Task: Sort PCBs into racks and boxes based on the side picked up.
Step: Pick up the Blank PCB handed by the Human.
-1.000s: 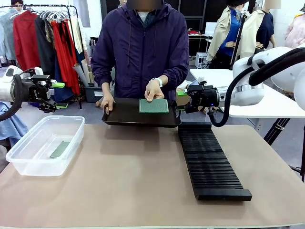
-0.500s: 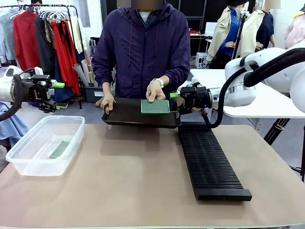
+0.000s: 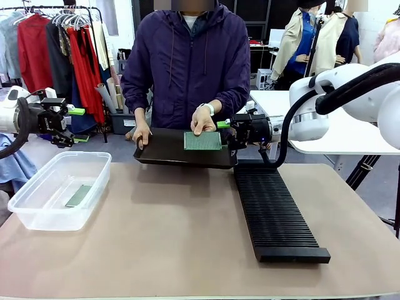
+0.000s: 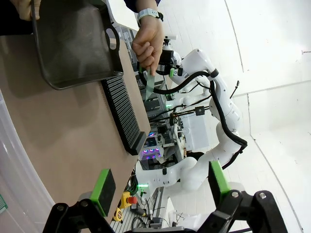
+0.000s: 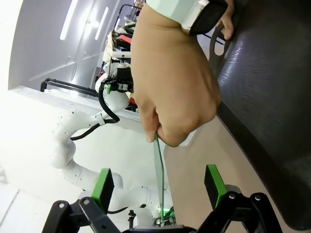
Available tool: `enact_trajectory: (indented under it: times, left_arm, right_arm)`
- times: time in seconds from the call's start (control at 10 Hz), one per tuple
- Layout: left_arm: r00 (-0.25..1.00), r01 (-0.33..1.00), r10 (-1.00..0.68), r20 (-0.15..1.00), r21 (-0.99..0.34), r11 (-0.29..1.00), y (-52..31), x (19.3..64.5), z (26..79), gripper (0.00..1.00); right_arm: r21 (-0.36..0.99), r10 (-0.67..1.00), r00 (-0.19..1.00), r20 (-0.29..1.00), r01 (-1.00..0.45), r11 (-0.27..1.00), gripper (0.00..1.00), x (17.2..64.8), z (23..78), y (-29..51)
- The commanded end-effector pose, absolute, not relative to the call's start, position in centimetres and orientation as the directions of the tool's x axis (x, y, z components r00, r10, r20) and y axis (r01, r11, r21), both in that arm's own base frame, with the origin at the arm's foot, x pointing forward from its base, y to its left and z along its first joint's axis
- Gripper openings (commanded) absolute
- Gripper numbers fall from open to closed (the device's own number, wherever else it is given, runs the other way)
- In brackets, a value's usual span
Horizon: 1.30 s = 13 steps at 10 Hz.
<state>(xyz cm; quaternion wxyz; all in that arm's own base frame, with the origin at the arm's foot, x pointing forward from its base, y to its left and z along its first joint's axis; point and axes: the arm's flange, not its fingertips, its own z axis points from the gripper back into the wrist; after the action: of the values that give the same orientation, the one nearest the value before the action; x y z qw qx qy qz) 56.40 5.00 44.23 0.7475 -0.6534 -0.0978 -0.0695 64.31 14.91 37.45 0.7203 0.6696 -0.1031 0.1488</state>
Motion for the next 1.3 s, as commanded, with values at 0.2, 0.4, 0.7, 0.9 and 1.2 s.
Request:
enact_trajectory:
  times: [0.2,0.4,0.7,0.9,1.2]
  left_arm:
    - [0.97,0.235,0.026,0.241,-0.962,0.14,5.1,56.4,44.4,1.0]
    - [0.97,0.235,0.026,0.241,-0.962,0.14,5.1,56.4,44.4,1.0]
    - [0.97,0.235,0.026,0.241,-0.962,0.14,5.1,56.4,44.4,1.0]
    - [0.97,0.235,0.026,0.241,-0.962,0.14,5.1,56.4,44.4,1.0]
    - [0.97,0.235,0.026,0.241,-0.962,0.14,5.1,56.4,44.4,1.0]
  right_arm:
    - [0.936,0.05,0.936,0.348,-0.35,0.045,1.0,64.0,36.8,17.3]
    - [0.935,0.053,0.935,0.35,-0.353,0.045,1.0,64.0,36.8,17.8]
    - [0.938,0.06,0.938,0.34,-0.343,0.047,0.49,64.0,36.8,18.0]
    - [0.93,0.046,0.931,0.362,-0.364,0.048,0.1,64.0,36.9,18.0]
    - [0.931,0.031,0.932,0.362,-0.363,0.043,0.0,64.1,36.9,18.0]
